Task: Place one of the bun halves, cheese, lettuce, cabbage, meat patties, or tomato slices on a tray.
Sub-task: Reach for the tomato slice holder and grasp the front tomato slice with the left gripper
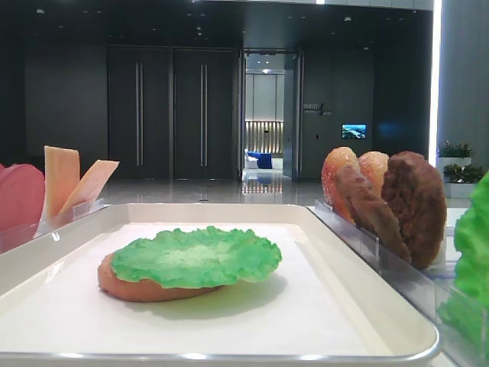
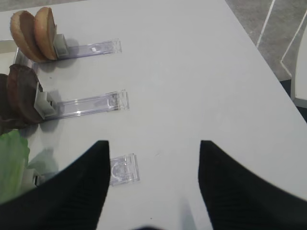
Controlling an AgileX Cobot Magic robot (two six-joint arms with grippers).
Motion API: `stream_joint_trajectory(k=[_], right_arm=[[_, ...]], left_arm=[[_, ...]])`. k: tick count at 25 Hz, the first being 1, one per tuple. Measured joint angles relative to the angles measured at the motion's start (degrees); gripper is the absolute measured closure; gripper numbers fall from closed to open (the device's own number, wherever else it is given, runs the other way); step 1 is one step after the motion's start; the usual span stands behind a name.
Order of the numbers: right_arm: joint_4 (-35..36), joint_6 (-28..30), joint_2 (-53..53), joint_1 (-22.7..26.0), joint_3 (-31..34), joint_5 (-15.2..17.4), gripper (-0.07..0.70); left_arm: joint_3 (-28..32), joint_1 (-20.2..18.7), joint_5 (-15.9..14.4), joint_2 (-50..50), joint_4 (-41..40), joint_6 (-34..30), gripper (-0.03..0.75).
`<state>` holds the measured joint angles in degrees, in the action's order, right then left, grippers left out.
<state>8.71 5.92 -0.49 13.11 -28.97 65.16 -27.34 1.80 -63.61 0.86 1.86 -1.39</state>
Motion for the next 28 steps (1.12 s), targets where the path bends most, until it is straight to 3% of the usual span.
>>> stream_joint_trajectory(k=[28], right_arm=[[0.0, 0.0, 0.0, 0.0, 0.0, 0.0, 0.240]], left_arm=[[0.0, 0.0, 0.0, 0.0, 0.0, 0.1, 0.199]])
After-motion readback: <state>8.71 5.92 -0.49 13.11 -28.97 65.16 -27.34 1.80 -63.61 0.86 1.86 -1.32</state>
